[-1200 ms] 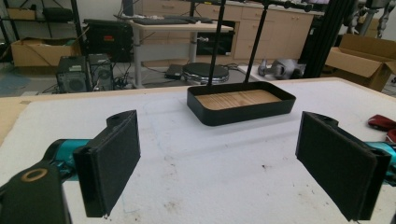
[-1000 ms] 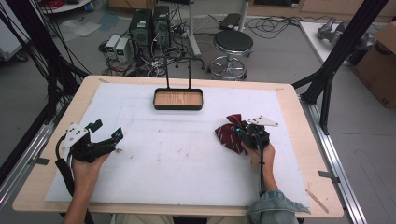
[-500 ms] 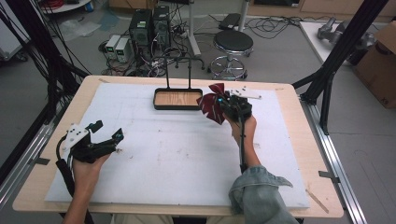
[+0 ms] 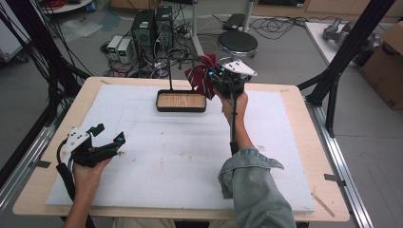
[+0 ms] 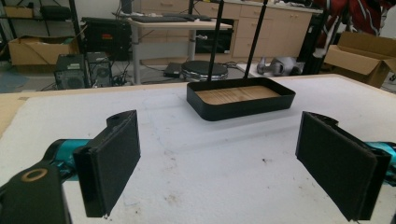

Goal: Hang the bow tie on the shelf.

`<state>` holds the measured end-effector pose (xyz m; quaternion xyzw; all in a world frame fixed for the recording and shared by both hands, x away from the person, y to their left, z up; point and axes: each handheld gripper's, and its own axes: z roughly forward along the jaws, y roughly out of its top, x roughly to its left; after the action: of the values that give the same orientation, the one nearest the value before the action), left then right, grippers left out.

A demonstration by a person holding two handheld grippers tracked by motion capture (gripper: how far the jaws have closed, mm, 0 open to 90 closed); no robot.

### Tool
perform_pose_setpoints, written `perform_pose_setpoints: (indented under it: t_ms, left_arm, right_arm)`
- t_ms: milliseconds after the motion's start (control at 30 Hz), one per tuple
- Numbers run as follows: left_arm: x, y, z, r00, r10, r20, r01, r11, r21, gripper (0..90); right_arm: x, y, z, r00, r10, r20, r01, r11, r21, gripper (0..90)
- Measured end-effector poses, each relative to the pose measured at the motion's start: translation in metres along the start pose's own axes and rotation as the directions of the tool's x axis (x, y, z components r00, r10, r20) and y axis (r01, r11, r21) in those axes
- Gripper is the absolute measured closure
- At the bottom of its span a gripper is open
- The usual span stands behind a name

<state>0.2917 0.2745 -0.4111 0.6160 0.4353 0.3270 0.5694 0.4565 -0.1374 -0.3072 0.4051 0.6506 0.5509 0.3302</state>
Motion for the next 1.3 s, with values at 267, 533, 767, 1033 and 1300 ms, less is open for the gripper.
perform_pose_setpoints:
  t_ms: [267,533,767,1033,1300]
  left_arm:
    - [0.002,0.000,-0.001,1.0000,-0.003,0.001,0.003,1.0000,-0.005,14.1]
    - [0.003,-0.003,-0.002,0.9999,-0.009,0.005,0.009,0.9999,0.004,14.1]
    - [0.003,-0.004,-0.002,0.9999,-0.010,0.008,0.010,0.9999,0.010,14.1]
    - [0.003,-0.004,-0.002,0.9999,-0.010,0.013,0.010,0.9999,0.009,14.2]
    - [0.003,-0.003,-0.002,0.9998,-0.011,0.014,0.011,0.9999,0.006,14.2]
  right_arm:
    - [0.005,0.016,0.026,0.9997,-0.015,-0.018,0.015,0.999,-0.037,74.8]
    - [0.017,0.011,0.053,0.9914,-0.040,-0.124,0.039,0.999,-0.011,74.8]
    - [0.012,-0.001,0.063,0.9666,0.009,-0.256,-0.002,1.000,0.029,74.7]
    - [0.005,-0.009,0.070,0.9442,-0.017,-0.329,0.054,0.993,0.104,74.7]
    - [0.004,-0.014,0.074,0.9428,-0.067,-0.326,0.127,0.978,0.166,74.6]
